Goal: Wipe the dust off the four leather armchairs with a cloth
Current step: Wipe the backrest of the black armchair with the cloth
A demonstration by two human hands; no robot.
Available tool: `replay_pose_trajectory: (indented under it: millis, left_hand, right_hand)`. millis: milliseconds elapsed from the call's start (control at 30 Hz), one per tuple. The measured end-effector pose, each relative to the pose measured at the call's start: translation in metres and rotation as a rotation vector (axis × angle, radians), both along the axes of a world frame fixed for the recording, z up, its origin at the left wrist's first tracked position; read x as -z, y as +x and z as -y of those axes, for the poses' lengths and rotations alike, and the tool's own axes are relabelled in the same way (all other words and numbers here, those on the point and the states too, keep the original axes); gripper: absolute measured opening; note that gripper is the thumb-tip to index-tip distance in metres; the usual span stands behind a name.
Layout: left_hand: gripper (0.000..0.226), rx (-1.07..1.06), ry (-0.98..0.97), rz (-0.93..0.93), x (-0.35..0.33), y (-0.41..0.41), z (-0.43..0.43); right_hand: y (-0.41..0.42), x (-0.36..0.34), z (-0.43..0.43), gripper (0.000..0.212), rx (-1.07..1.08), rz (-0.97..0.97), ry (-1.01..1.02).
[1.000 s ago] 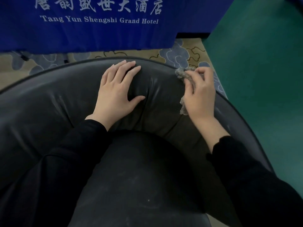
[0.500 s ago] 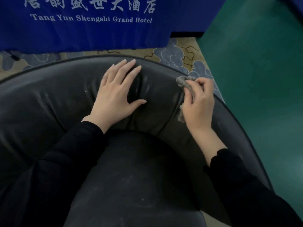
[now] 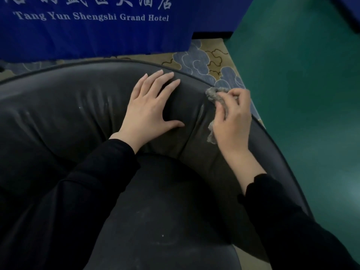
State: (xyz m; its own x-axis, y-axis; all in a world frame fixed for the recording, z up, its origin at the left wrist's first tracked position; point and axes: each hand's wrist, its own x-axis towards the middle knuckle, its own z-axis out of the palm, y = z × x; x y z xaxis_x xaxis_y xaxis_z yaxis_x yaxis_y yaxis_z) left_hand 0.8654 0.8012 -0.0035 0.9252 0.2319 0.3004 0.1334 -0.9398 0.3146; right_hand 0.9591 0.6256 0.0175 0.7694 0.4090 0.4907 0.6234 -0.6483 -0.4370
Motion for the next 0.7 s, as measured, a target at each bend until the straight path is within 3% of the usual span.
replay_pose_trajectory:
  millis: [200,700]
  left_hand:
    - [0.093,-0.02,-0.009,0.01,0.0,0.001,0.002]
    - [0.094,-0.027,-0.022,0.032,0.0,0.0,0.003]
  right_hand:
    - [-0.039,0.011,0.015,0.022,-0.181,0.004,-0.113]
    - [-0.032,0.004,0.004,0.021,-0.179,0.005,-0.144]
